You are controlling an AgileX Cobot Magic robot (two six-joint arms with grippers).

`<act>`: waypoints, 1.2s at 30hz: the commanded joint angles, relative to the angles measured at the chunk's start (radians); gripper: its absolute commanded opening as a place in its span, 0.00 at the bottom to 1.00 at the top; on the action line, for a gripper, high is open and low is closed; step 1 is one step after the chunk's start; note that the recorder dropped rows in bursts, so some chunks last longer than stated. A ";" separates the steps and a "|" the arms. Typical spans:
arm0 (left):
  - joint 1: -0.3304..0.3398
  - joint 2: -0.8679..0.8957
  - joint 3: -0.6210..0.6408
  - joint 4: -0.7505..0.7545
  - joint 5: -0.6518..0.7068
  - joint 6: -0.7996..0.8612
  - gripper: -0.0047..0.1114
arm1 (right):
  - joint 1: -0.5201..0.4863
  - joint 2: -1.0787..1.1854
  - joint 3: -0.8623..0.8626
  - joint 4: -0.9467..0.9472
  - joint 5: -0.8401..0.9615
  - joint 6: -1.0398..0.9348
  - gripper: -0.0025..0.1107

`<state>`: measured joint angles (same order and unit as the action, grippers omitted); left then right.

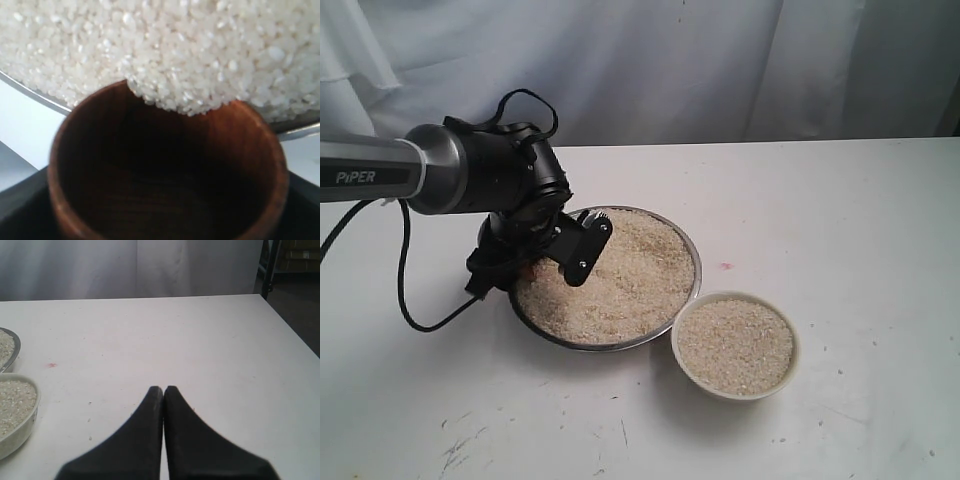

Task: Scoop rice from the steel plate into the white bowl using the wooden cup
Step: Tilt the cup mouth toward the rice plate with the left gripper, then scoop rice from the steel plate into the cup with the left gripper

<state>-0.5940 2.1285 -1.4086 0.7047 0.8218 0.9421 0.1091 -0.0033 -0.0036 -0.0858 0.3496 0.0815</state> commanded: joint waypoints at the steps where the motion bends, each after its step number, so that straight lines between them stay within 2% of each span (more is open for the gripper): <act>1: -0.011 -0.013 -0.005 0.023 0.008 -0.030 0.04 | 0.001 0.003 0.004 0.001 -0.004 0.000 0.02; 9: -0.011 -0.030 -0.085 -0.022 0.024 -0.034 0.04 | 0.001 0.003 0.004 0.001 -0.004 0.000 0.02; 20: -0.011 -0.030 -0.085 -0.013 0.045 -0.030 0.04 | 0.001 0.003 0.004 0.001 -0.004 0.000 0.02; 27: -0.040 -0.030 -0.085 0.035 0.048 -0.058 0.04 | 0.001 0.003 0.004 0.001 -0.004 0.000 0.02; 36: -0.046 0.015 -0.085 0.151 0.083 -0.132 0.04 | 0.001 0.003 0.004 0.001 -0.004 0.000 0.02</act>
<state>-0.6352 2.1292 -1.4868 0.8119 0.8800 0.8347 0.1091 -0.0033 -0.0036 -0.0858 0.3496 0.0815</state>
